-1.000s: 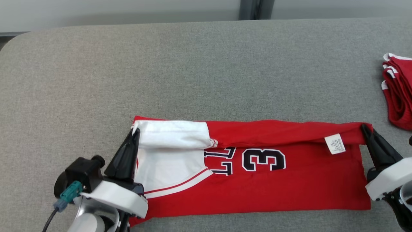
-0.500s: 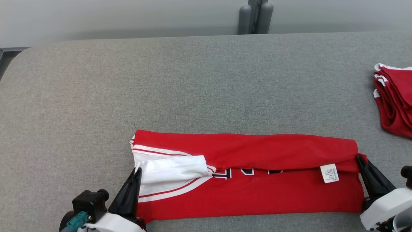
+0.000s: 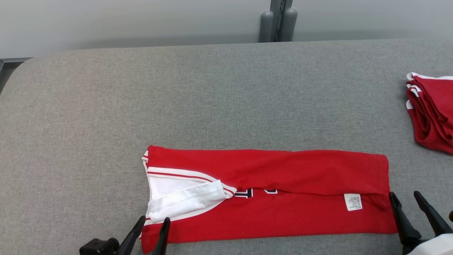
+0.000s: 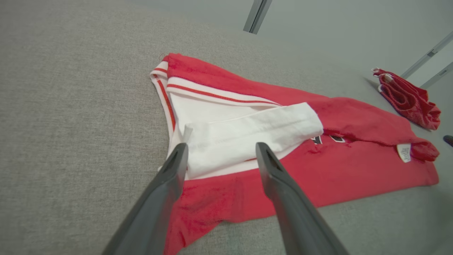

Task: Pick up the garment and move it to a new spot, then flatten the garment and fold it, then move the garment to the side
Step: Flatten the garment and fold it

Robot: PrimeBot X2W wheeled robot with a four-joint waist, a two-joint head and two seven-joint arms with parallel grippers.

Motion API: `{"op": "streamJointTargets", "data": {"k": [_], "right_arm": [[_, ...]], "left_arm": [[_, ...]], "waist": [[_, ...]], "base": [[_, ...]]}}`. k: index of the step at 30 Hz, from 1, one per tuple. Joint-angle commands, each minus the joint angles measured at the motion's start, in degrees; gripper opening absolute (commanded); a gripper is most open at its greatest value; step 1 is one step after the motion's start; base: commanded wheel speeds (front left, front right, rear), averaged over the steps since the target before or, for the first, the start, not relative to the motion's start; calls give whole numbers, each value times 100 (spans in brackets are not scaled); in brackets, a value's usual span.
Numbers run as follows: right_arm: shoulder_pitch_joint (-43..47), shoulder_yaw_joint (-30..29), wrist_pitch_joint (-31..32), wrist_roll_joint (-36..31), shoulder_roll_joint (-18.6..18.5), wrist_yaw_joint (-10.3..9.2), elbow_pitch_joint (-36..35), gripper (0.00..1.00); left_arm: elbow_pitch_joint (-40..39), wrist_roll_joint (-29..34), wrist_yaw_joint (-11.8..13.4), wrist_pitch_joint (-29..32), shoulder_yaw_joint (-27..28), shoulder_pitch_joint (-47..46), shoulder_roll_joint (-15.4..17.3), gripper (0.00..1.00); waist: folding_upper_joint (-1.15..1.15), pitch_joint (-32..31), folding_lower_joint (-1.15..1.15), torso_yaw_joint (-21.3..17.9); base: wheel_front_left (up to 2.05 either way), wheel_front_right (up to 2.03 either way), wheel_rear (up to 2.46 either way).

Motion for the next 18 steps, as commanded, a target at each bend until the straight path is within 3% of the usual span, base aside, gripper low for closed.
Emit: {"op": "streamJointTargets", "data": {"k": [1,10,18], "right_arm": [[97,-74,-74,40,11,1,17,100],[353,-432,-203,96,99,1,-5,100],[-64,-505,60,-106,255,1,78,100]], "left_arm": [[-29,-2,7,-28,52,54,92,100],[-150,175,151,-195,135,-138,150,100],[54,371,208,-293,1,-713,-53,100]], "waist": [[0,-6,0,-2],[0,-122,0,-7],[0,-267,0,4]], "base": [[0,0,0],[0,0,0],[0,0,0]]}}
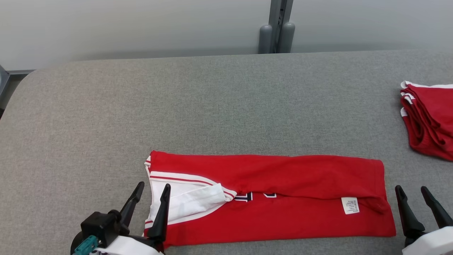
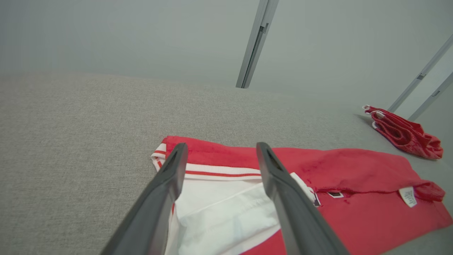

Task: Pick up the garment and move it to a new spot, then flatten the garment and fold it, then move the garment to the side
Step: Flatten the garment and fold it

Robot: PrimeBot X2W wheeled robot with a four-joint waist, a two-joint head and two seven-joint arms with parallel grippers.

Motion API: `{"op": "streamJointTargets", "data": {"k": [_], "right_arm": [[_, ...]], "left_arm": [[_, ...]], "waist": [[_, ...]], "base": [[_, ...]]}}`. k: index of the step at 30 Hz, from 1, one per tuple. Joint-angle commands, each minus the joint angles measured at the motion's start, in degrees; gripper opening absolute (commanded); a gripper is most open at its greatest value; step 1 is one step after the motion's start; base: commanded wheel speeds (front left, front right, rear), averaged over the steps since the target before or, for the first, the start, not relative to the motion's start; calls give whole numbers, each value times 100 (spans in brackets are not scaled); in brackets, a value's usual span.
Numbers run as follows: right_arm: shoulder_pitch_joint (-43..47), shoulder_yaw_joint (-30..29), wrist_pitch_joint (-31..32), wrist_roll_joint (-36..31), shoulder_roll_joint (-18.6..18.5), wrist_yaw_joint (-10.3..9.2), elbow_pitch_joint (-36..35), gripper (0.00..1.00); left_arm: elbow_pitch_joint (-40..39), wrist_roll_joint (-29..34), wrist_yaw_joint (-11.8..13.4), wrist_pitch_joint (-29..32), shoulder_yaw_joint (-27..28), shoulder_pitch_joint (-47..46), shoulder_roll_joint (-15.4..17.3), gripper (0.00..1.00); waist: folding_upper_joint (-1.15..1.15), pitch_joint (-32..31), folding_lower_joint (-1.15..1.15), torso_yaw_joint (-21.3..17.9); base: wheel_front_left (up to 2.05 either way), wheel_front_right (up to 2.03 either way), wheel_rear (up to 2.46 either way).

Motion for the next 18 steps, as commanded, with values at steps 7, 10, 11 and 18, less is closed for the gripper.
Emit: {"op": "streamJointTargets", "data": {"k": [7,10,11,18], "right_arm": [[-682,39,225,-234,230,1,745,100],[-869,11,297,-326,291,1,1153,100],[-916,18,322,-352,305,1,1286,100],[-999,163,423,-291,347,1,1849,100]], "left_arm": [[430,100,24,-221,-66,-457,-234,100],[582,103,43,-308,-58,-551,-322,100],[628,105,41,-327,-49,-579,-338,100],[793,84,50,-450,63,-638,-343,100]], "waist": [[0,-58,0,149],[0,-60,0,235],[0,-59,0,260],[0,-42,0,348]], "base": [[0,0,0],[0,0,0],[0,0,0],[0,0,0]]}}
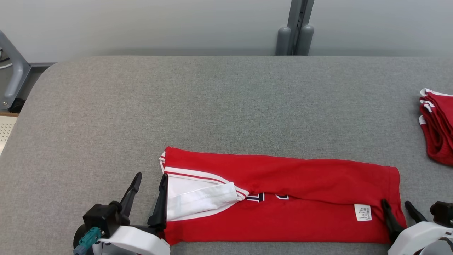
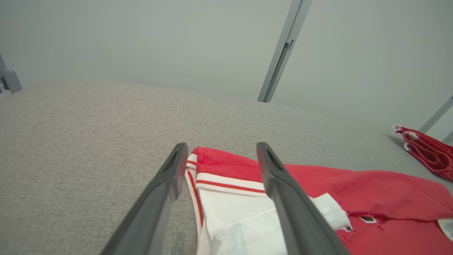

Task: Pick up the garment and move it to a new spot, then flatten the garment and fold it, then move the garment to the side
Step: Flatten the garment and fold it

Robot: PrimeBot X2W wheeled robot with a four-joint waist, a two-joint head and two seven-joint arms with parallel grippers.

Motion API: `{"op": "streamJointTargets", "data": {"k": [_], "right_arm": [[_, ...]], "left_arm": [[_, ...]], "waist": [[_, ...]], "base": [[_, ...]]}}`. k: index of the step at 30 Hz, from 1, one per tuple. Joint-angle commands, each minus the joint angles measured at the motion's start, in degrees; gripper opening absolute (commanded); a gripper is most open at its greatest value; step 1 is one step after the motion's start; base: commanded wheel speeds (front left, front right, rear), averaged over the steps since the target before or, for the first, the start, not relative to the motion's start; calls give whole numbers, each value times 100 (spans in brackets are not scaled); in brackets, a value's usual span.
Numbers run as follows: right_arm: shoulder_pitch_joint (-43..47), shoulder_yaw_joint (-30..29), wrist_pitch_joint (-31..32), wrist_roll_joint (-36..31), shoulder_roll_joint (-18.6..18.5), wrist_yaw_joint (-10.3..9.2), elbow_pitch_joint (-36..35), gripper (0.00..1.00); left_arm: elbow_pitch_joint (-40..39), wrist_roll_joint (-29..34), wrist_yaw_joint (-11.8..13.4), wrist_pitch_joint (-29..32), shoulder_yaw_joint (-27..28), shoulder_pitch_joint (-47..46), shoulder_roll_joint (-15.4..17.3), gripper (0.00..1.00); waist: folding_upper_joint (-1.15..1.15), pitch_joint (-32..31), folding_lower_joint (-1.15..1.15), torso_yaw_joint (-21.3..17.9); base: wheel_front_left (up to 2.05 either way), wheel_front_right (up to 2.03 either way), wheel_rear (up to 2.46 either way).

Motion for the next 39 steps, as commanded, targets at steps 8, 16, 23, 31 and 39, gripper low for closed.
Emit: {"op": "streamJointTargets", "data": {"k": [8,16,23,31,39], "right_arm": [[74,293,384,86,63,2,207,100],[-200,443,550,60,59,0,405,1],[-339,370,542,371,-52,0,241,0],[-126,-66,674,880,-528,0,-293,0],[118,-601,997,865,-634,0,-826,0]], "left_arm": [[45,26,13,-101,66,-95,8,100],[94,46,-10,-120,34,-147,-5,100],[125,-14,-16,-138,72,-101,-26,100],[89,-23,58,-146,116,-10,0,100],[114,-39,52,-123,35,44,-6,100]], "waist": [[0,38,0,-68],[0,50,0,-87],[0,-17,0,-99],[0,-176,0,-266],[0,-215,0,-411]], "base": [[0,0,0],[0,0,0],[0,0,0],[0,0,0],[0,0,0]]}}
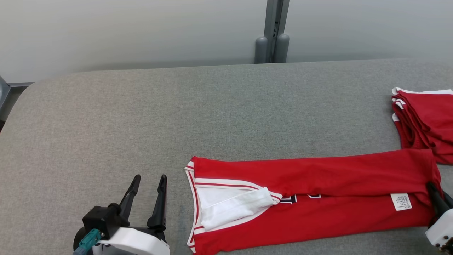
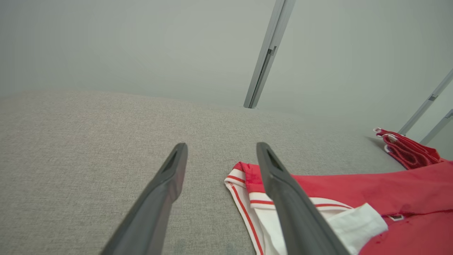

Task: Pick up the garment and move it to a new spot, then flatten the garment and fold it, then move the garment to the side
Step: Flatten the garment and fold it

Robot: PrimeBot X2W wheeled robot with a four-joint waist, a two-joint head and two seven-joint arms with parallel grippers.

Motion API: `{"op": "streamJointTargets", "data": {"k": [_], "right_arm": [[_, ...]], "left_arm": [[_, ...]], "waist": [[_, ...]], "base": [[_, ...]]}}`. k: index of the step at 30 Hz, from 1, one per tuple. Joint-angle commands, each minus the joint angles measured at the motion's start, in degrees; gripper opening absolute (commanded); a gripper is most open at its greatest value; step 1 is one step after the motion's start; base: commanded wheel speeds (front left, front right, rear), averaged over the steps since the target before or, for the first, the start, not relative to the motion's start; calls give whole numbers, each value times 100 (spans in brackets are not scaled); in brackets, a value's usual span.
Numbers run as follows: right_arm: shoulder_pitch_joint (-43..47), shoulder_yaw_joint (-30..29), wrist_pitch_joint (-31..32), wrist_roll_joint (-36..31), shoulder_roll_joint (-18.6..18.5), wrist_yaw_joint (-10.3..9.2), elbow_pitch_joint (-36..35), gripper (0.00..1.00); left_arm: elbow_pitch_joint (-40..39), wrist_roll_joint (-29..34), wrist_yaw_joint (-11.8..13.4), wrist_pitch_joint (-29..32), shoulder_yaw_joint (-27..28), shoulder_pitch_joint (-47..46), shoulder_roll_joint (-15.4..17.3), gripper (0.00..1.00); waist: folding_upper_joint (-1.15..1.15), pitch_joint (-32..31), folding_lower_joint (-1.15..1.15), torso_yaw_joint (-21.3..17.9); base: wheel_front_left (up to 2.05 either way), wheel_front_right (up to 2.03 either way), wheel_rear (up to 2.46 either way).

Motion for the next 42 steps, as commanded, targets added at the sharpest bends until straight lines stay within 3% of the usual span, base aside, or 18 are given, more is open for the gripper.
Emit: {"op": "streamJointTargets", "data": {"k": [1,13,22,29,34,42], "right_arm": [[62,-36,48,-10,34,-1,-76,0],[295,282,678,667,387,0,-1118,0],[413,934,1283,1342,630,1,-2293,0],[431,1545,1611,1523,871,1,-2808,0],[212,2108,1737,1608,1092,1,-2852,0],[-302,2863,1521,1456,1362,1,-2371,0]], "left_arm": [[10,11,5,-10,-4,25,20,100],[106,30,-35,-9,-143,-63,-6,100],[161,-3,-68,-18,-183,-121,-14,100],[209,-31,-87,-23,-201,-154,-15,100],[245,-30,-97,-25,-242,-207,-33,100],[293,-24,-123,-34,-298,-303,-81,100]], "waist": [[0,0,0,-11],[0,-11,0,4],[0,-39,0,108],[0,-62,0,215],[0,-84,0,303],[0,-86,0,439]], "base": [[0,0,0],[0,0,0],[0,0,0],[0,0,0],[0,0,0],[0,0,0]]}}
